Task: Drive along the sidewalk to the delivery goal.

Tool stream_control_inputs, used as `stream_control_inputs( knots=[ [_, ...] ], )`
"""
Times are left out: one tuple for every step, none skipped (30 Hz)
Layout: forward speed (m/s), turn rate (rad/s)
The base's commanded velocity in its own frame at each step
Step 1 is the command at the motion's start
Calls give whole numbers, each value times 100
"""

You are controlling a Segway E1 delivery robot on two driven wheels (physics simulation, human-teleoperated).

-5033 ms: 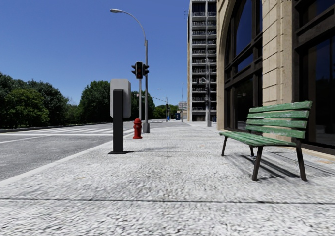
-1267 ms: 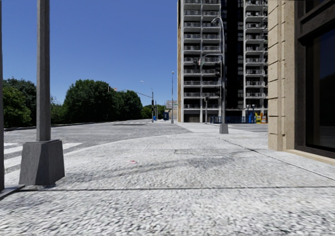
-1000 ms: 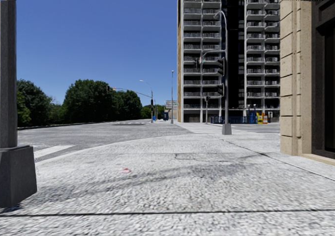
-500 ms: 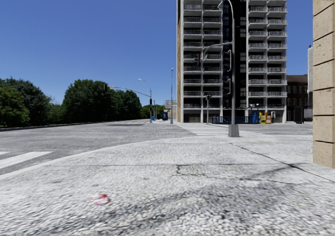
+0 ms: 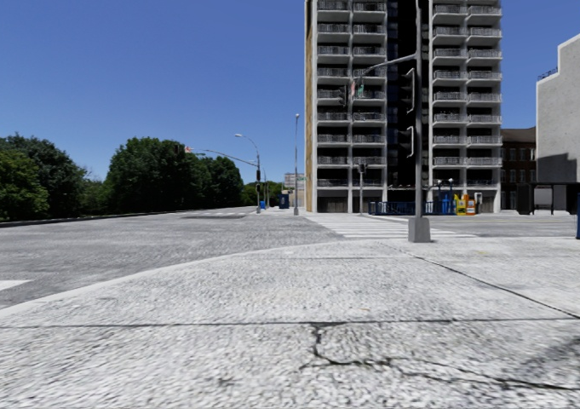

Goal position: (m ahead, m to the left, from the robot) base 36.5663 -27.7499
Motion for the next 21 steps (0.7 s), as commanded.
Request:
stream_control_inputs(
  knots=[
    [200, -24],
    [200, -25],
    [200, -26],
    [200, -26],
    [200, -26],
    [200, -26],
    [200, -26],
    [200, -26],
    [200, -27],
    [200, -27],
    [200, -29],
    [200, -31],
    [200, -33],
    [200, -33],
    [200, -35],
    [200, -37],
    [200, -39],
    [200, -39],
    [200, -41],
    [200, -42],
    [200, -43]
  ],
)
